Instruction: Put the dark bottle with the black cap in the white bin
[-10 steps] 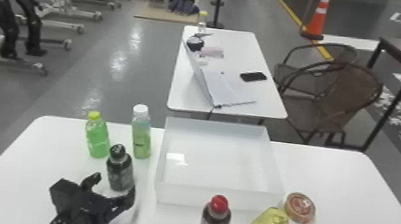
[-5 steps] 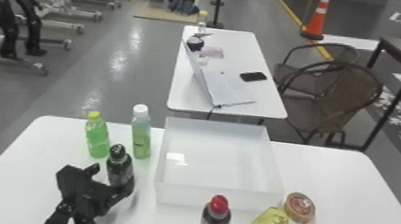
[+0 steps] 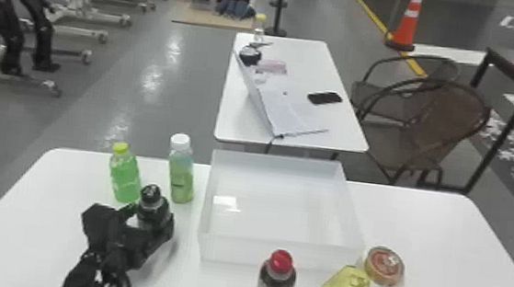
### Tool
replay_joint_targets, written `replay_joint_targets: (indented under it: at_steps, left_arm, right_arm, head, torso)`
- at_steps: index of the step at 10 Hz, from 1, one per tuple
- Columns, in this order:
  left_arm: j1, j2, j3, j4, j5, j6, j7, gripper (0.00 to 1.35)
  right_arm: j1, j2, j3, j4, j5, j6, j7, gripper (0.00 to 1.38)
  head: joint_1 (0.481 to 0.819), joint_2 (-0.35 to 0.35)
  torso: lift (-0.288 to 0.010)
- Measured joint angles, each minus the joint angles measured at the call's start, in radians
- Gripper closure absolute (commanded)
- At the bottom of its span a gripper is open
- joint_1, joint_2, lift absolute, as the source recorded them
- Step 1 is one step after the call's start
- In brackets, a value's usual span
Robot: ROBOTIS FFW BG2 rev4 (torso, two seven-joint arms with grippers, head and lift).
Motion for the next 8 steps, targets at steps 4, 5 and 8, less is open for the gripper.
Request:
replay_joint_targets:
  at_steps: [4, 5, 8]
  left_arm:
    - [0.015, 0.0, -0.006, 0.001, -0.012, -0.025, 0.013, 0.89]
    - [0.047, 0.0, -0.009, -0.064, -0.01, 0.007, 0.015, 0.89]
    - [0.268, 0.0, -0.035, -0.564, 0.031, 0.211, 0.025, 0.89]
  right_arm:
    - [0.001, -0.001, 0.0, 0.001, -0.003, 0.0, 0.0, 0.11]
    - [0.002, -0.001, 0.0, 0.001, -0.004, 0.0, 0.0, 0.11]
    - [0.008, 0.0, 0.0, -0.002, -0.007, 0.0, -0.001, 0.11]
  head:
    - [0.549, 0.0]
    - [0.549, 0.0]
    - [0.549, 0.0]
  torso:
    - [-0.1]
    - [-0.1]
    - [-0.1]
